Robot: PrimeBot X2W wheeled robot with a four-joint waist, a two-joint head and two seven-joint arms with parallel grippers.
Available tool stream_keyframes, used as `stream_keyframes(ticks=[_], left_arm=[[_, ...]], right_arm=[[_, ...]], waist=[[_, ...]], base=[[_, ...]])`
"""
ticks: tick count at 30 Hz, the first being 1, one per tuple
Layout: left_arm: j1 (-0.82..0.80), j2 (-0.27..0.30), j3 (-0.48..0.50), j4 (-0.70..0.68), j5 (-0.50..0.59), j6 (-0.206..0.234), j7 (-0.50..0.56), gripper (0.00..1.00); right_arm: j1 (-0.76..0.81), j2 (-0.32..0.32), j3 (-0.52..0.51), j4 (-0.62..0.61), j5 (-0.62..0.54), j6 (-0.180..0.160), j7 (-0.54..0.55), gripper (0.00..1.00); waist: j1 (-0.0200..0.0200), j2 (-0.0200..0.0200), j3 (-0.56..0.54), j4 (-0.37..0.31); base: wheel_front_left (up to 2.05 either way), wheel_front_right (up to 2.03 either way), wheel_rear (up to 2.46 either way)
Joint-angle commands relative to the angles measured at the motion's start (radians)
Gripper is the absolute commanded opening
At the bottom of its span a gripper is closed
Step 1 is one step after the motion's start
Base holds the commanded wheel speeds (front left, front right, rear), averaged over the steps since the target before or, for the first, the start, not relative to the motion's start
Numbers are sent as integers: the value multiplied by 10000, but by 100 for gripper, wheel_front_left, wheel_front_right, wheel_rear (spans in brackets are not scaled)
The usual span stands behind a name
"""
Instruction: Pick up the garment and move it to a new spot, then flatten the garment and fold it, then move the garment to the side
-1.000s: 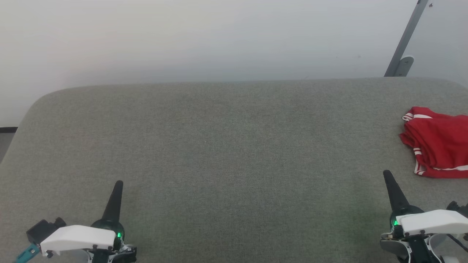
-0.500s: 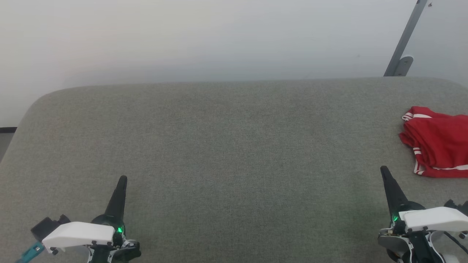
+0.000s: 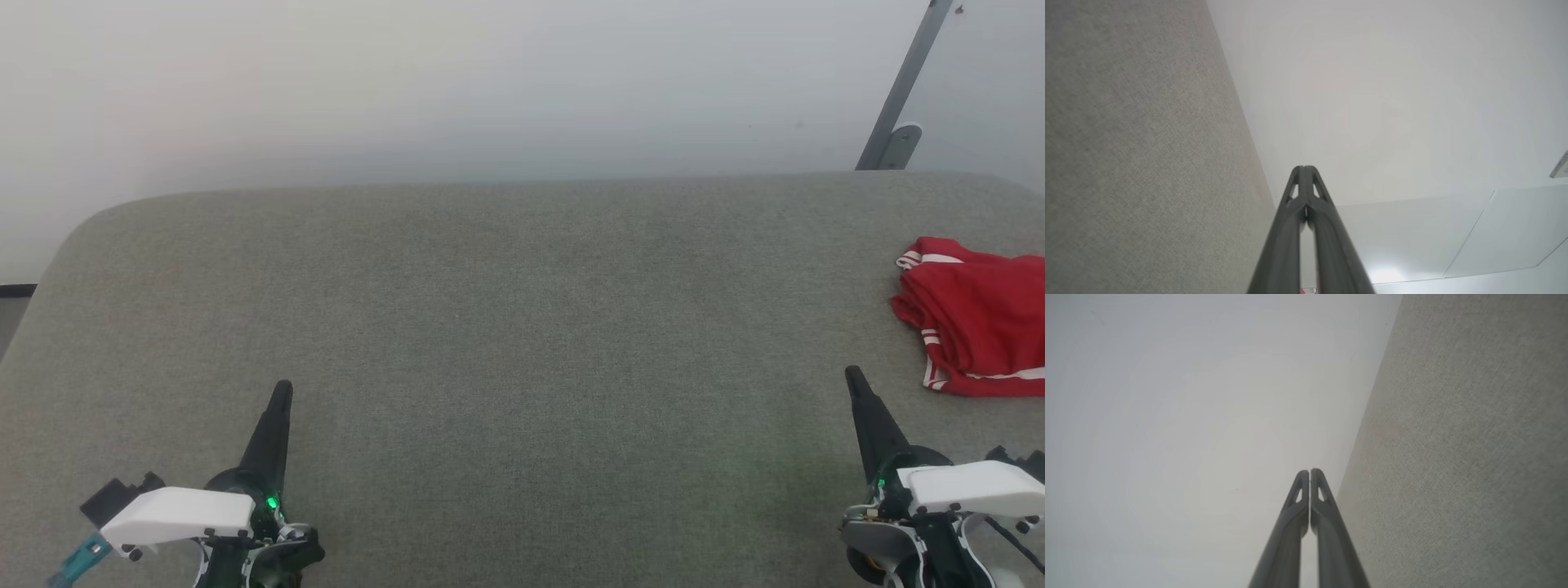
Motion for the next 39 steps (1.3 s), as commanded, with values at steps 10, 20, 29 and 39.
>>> stream_keyframes(ticks=[10, 20, 29, 39], left_arm=[[-256, -117, 77, -61, -686, -31, 229, 0], [-276, -171, 85, -59, -872, -30, 309, 0], [-276, -171, 83, -60, -873, -30, 308, 0], [-276, -171, 81, -60, -874, -30, 306, 0]], right_arm=[[-174, 100, 15, -60, 753, 4, 190, 0], [-193, 112, 20, -59, 1022, 4, 248, 0], [-192, 112, 18, -58, 1023, 4, 246, 0], [-191, 112, 19, -58, 1023, 4, 245, 0]], waist=[[0, 0, 6, -11], [0, 0, 9, -16], [0, 0, 9, -16], [0, 0, 9, -16]], base=[[0, 0, 0], [0, 0, 0], [0, 0, 0], [0, 0, 0]])
